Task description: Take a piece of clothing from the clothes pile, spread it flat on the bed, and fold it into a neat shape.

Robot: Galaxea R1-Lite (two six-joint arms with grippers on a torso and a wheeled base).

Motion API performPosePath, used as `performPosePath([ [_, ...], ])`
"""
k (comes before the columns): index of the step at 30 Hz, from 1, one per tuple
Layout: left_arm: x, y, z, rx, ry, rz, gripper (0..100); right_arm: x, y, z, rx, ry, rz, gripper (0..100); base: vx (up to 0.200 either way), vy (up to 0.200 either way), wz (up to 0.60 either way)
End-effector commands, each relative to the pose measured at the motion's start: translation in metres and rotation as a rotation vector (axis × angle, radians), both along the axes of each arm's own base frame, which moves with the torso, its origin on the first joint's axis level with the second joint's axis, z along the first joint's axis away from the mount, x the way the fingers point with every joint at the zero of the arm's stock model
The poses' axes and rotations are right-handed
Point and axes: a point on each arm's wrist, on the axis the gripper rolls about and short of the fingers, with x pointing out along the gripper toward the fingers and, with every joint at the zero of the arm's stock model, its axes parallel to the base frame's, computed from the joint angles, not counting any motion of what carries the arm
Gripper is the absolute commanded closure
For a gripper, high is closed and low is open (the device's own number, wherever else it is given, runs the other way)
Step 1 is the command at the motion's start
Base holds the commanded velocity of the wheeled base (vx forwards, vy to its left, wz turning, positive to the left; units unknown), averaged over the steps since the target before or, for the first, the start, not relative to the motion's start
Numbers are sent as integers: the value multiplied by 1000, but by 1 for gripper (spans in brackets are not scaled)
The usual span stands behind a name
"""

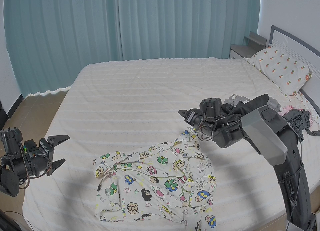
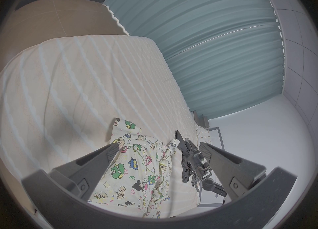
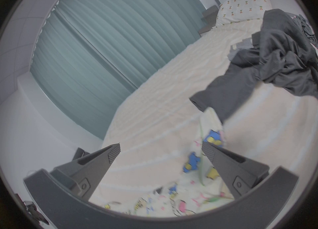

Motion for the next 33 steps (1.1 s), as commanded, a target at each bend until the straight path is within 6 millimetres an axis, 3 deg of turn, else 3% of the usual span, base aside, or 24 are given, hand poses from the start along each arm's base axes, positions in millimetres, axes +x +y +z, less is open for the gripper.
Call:
performPosePath([
  [1,-3,-4,1,-3,-4,-13,0,-104,-74,-21,-139,219,165,0,0,0,0],
  [8,-7,-10,5,0,-22,-39,0,-153,-101,-50,-246,285,262,0,0,0,0],
  [14,-7,-11,5,0,-23,-45,0,-171,-106,-62,-254,356,319,0,0,0,0],
  [24,-8,-11,5,0,-20,-45,0,-171,-102,-63,-272,342,349,0,0,0,0],
  [33,-8,-11,5,0,-20,-45,0,-147,-86,-64,-264,285,358,0,0,0,0],
])
